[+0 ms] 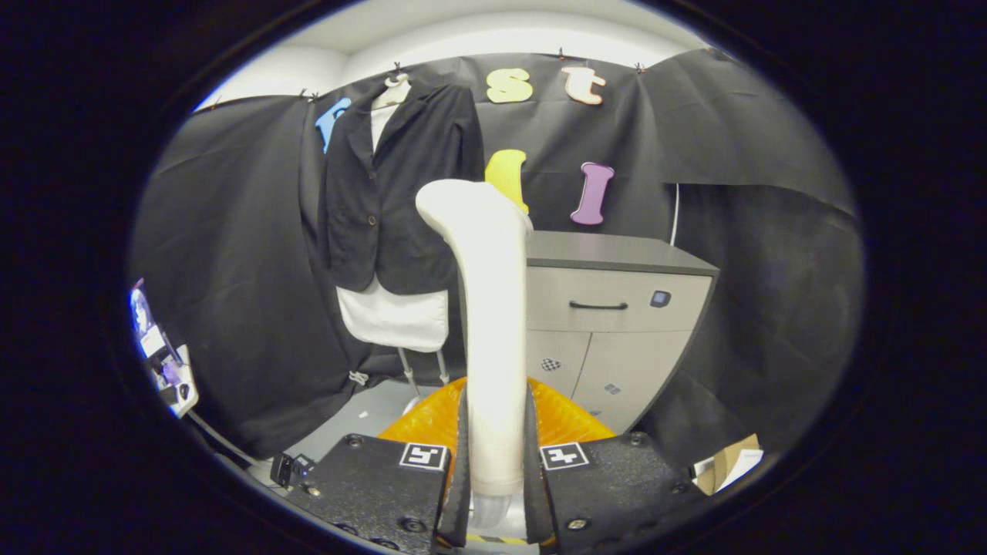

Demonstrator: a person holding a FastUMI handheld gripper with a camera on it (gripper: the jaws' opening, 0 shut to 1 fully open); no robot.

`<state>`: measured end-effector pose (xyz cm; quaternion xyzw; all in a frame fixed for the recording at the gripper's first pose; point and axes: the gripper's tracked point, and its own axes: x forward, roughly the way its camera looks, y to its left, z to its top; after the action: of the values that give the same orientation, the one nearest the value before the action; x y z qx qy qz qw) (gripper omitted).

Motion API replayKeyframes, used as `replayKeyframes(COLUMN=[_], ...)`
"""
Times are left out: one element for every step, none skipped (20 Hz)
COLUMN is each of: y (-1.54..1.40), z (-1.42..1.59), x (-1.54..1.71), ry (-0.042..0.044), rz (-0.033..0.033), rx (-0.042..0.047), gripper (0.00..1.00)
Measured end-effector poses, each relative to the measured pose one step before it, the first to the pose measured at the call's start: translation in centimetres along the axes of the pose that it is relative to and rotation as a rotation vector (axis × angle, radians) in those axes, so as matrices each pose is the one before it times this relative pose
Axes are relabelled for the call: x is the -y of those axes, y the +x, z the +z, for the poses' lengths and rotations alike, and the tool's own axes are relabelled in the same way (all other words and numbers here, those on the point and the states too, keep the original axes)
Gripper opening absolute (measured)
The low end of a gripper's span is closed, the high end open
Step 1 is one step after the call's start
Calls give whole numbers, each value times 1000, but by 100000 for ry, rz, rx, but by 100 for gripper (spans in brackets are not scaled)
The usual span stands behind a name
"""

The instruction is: Iron the clothes twice with a garment steamer, once on the left side and once on the right side.

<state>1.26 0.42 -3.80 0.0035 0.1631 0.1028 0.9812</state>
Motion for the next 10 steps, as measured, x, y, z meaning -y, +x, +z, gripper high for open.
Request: replayKeyframes(y=[-1019, -906, -815, -659, -412, -401, -385, -283, -264, -263], z=[-195, -121, 14, 85, 137, 116, -13, 47, 54, 18], x=[664, 666, 630, 621, 427, 516, 330, 332, 324, 116], ry=[848, 1136, 1520, 1291, 931, 1403, 1221, 591, 4, 51], rz=[367, -35, -190, -397, -412, -847, -828, -1054, -1050, -1022], rx=[-120, 77, 332, 723, 699, 425, 604, 644, 728, 493], gripper=[31, 31, 31, 31, 31, 31, 31, 31, 31, 31])
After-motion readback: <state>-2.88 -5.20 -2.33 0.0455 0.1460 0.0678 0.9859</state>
